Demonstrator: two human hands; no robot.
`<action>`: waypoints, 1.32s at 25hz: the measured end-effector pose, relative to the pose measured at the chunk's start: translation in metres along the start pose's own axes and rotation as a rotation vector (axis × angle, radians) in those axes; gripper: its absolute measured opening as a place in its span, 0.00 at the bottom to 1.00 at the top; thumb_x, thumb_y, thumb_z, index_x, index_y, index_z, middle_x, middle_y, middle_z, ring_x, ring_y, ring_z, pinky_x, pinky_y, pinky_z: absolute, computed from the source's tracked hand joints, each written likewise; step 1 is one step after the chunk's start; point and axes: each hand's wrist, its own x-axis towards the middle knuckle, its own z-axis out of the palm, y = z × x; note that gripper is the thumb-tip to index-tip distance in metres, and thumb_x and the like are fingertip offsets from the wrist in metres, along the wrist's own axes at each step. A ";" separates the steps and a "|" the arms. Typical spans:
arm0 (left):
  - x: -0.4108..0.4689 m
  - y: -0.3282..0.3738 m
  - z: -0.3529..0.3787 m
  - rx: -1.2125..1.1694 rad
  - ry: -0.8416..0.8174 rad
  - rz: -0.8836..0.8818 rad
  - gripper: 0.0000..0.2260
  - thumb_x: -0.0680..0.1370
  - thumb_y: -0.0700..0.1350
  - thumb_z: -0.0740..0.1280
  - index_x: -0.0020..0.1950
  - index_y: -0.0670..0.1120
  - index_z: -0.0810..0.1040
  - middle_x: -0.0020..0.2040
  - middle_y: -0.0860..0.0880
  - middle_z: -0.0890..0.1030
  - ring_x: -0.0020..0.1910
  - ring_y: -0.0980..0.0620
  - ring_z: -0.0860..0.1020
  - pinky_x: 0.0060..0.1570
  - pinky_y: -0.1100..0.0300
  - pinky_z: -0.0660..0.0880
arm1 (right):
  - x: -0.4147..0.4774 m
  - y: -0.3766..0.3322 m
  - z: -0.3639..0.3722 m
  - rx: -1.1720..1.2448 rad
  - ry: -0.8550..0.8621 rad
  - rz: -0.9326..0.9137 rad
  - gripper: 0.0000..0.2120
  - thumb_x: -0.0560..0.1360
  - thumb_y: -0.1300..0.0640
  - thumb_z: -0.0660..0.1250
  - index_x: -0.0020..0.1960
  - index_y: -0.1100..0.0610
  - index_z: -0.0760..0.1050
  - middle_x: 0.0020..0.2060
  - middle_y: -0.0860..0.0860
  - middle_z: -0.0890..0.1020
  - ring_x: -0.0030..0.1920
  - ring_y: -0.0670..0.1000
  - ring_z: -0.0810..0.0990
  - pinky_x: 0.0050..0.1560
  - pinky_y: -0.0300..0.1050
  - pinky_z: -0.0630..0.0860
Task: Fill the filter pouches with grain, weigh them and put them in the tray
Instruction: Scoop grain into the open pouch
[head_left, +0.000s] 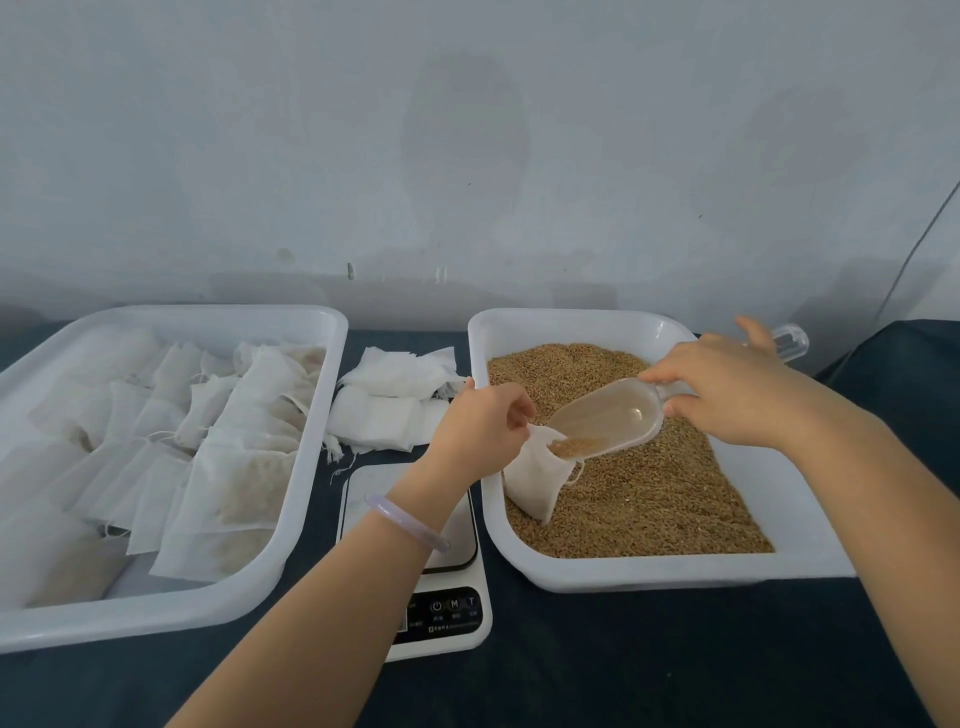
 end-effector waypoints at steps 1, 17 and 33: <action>0.000 0.001 0.000 0.013 -0.003 0.003 0.06 0.75 0.39 0.66 0.50 0.45 0.80 0.45 0.50 0.84 0.47 0.52 0.79 0.71 0.56 0.54 | -0.001 0.001 0.000 0.004 0.009 -0.001 0.15 0.77 0.54 0.64 0.59 0.38 0.75 0.48 0.43 0.81 0.59 0.48 0.72 0.71 0.58 0.38; -0.003 0.017 -0.004 -0.220 -0.010 -0.113 0.09 0.76 0.42 0.64 0.37 0.53 0.73 0.34 0.53 0.79 0.40 0.56 0.76 0.73 0.58 0.46 | -0.003 0.002 0.093 0.296 -0.311 0.145 0.07 0.77 0.55 0.63 0.53 0.53 0.77 0.46 0.49 0.81 0.43 0.45 0.80 0.45 0.40 0.78; -0.023 0.008 -0.068 -0.717 0.126 -0.266 0.01 0.75 0.41 0.70 0.45 0.45 0.79 0.39 0.50 0.82 0.39 0.53 0.81 0.42 0.60 0.80 | 0.020 -0.090 0.041 1.221 -0.017 -0.044 0.04 0.75 0.52 0.67 0.47 0.50 0.81 0.37 0.44 0.85 0.35 0.45 0.83 0.30 0.38 0.78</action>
